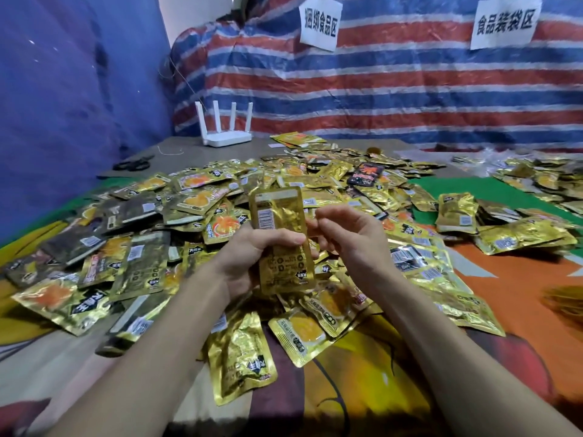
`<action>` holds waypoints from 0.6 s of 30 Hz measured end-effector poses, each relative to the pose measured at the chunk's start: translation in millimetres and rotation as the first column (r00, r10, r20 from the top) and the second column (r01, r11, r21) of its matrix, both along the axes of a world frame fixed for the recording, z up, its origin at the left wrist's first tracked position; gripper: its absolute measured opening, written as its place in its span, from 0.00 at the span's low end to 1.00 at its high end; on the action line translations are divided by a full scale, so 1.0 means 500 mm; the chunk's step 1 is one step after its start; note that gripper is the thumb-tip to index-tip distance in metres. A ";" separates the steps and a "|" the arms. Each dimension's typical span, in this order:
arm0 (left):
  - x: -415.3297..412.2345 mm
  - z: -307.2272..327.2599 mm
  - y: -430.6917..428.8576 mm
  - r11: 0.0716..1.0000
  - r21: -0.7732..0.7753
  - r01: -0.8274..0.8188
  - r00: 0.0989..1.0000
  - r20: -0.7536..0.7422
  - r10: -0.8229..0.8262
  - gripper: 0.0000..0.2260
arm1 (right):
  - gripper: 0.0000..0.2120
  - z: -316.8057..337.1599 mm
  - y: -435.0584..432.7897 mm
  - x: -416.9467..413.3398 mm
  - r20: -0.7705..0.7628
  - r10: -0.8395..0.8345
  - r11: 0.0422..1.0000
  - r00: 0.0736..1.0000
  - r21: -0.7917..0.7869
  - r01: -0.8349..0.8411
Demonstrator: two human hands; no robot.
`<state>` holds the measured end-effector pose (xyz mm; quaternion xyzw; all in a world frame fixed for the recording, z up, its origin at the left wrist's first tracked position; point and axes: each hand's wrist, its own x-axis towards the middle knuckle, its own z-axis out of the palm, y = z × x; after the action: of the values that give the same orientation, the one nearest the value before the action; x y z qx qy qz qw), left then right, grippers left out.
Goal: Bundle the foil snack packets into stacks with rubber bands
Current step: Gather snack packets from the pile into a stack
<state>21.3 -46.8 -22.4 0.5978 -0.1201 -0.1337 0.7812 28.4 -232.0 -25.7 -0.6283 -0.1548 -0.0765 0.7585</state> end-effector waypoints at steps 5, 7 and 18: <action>0.010 -0.002 0.015 0.999 -0.001 0.039 0.990 -0.136 -0.038 0.12 | 0.12 0.019 -0.003 -0.006 -0.266 0.221 0.936 0.938 0.328 -0.128; 0.012 -0.001 0.016 0.998 -0.021 0.061 0.986 -0.156 -0.064 0.12 | 0.14 0.025 -0.016 -0.007 -0.252 0.440 0.756 0.862 0.622 -0.205; 0.004 0.000 0.008 0.987 0.042 0.156 0.970 -0.197 -0.145 0.12 | 0.19 0.021 -0.006 -0.013 -0.219 0.397 0.769 0.891 0.610 -0.193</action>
<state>23.4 -43.0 -22.6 0.5932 -0.0851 -0.2534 0.7594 22.2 -235.0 -15.0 -0.3417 -0.0914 0.1108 0.9288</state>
